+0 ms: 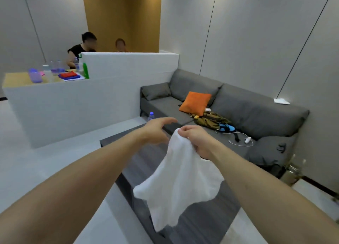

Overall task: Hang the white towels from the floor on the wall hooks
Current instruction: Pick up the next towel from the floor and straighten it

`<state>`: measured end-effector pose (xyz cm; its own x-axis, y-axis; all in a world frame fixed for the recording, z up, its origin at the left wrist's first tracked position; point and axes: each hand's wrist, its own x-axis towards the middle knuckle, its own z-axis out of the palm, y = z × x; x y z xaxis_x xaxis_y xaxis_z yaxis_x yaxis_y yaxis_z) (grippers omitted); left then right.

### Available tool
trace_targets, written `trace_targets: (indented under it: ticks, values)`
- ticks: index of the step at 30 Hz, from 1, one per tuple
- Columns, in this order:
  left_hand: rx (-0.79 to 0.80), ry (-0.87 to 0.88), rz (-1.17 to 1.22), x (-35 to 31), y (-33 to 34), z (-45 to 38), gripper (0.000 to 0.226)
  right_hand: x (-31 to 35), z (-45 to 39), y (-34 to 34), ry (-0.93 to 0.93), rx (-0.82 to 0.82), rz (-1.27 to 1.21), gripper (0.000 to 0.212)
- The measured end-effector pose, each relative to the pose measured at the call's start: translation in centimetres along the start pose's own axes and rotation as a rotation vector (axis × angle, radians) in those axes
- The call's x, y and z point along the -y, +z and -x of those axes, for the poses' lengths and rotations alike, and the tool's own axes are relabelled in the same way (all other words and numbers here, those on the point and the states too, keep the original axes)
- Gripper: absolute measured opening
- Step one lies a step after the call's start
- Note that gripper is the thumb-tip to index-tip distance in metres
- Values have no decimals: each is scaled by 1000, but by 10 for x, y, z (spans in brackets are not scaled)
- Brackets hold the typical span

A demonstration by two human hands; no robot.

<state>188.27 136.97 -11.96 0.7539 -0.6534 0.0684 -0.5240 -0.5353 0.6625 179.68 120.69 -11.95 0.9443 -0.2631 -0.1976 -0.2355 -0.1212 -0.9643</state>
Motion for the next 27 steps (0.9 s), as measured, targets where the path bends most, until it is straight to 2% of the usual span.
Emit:
trace_targets:
  ticks: [2, 5, 7, 10, 11, 13, 14, 15, 18, 20, 23, 25, 27]
  values:
    - [122, 20, -30, 2, 11, -29, 61, 6, -24, -10, 24, 39, 40, 21]
    - [49, -18, -47, 9, 26, -61, 30, 8, -51, -32, 27, 125, 120, 49]
    - [-41, -43, -44, 11, 29, -78, 7, 7, -67, -54, -25, 146, 413, 60]
    - [-221, -125, -4, 10, 25, -99, 6, -5, -92, -86, 36, 203, 1083, 51]
    - [-296, -171, 21, 9, 22, -104, 6, -11, -100, -95, 61, 210, 1201, 48]
    - [-408, -251, -13, 10, 13, -112, 5, -16, -115, -111, 61, 186, 1216, 39]
    - [-397, -274, -57, 11, 9, -115, 4, -14, -122, -117, 12, 168, 1176, 34]
    - [-338, -280, -110, 11, 8, -118, 7, -9, -129, -122, -57, 150, 1116, 30]
    - [-103, -256, -127, -12, 26, -123, 40, 19, -146, -122, -276, 136, 821, 22]
    - [-102, -241, -58, -32, 49, -131, 44, 39, -152, -119, -420, 180, 720, 23]
    - [-243, -304, -85, -52, 64, -138, 15, 57, -162, -131, -526, 317, 965, 29]
    - [-337, -353, -68, -60, 60, -133, 12, 57, -170, -152, -483, 403, 1201, 29]
    - [-427, -411, -66, -68, 53, -122, 8, 49, -178, -171, -440, 420, 1314, 30]
